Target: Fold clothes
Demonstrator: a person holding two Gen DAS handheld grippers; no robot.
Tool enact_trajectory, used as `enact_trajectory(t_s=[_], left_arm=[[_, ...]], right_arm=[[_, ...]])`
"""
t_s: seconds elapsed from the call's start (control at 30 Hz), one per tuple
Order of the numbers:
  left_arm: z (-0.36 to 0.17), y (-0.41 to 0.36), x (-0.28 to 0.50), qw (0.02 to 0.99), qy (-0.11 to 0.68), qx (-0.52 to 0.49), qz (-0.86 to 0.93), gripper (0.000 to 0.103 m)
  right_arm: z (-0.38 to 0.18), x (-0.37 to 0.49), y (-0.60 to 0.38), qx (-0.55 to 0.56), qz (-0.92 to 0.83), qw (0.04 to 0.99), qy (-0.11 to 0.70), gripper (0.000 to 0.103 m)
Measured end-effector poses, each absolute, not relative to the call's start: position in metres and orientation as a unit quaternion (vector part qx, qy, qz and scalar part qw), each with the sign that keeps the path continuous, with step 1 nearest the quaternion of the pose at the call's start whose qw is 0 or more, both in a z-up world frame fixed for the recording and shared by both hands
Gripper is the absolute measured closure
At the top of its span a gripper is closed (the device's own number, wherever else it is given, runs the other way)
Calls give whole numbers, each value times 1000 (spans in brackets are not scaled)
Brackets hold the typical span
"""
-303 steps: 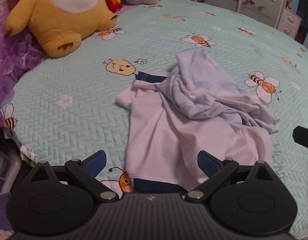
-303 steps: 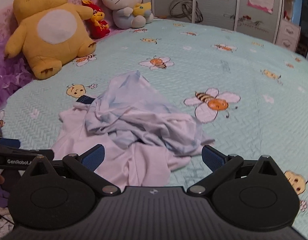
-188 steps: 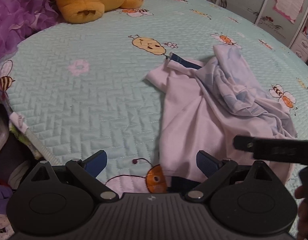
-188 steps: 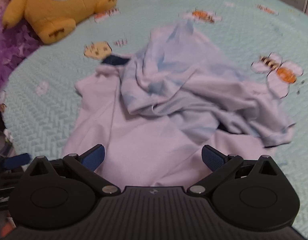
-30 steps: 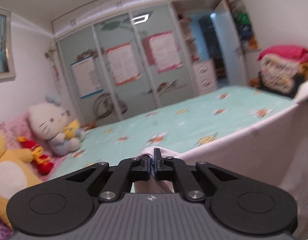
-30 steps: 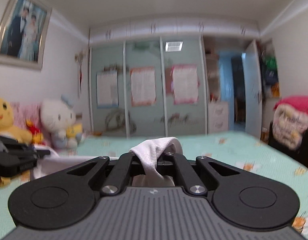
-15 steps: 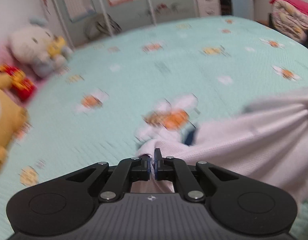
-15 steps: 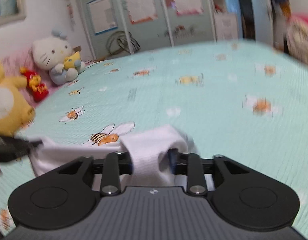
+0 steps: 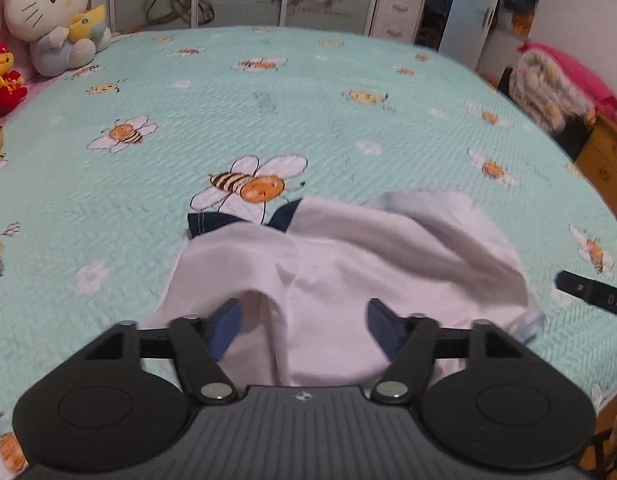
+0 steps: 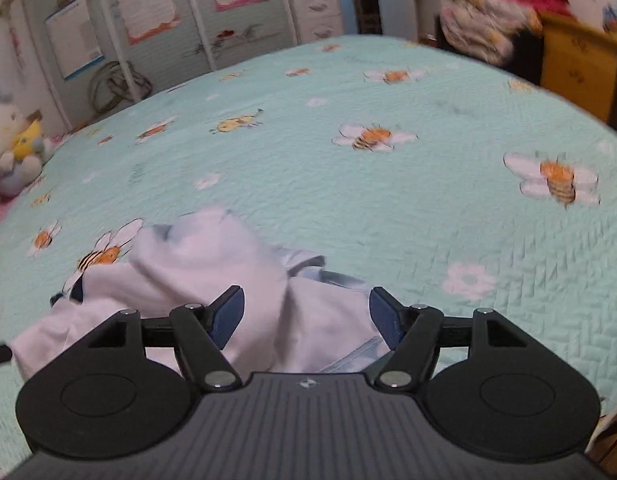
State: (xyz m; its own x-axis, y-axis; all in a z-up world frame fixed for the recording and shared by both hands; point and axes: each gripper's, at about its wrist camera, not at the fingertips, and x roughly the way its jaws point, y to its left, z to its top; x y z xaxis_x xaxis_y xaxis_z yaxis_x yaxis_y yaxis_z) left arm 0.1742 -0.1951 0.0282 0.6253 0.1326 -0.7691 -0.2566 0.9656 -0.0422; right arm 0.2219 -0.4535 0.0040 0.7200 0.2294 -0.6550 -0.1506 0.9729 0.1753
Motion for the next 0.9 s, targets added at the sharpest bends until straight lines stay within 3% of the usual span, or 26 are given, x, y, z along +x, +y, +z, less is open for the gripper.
enact_trajectory(t_s=[0.1, 0.9], left_arm=[[30, -215, 179, 883, 452, -32, 124, 20], [-14, -223, 183, 828, 538, -37, 155, 20]], right_arm=[[20, 205, -422, 32, 158, 914, 372, 20], [30, 192, -385, -34, 120, 910, 394, 20]])
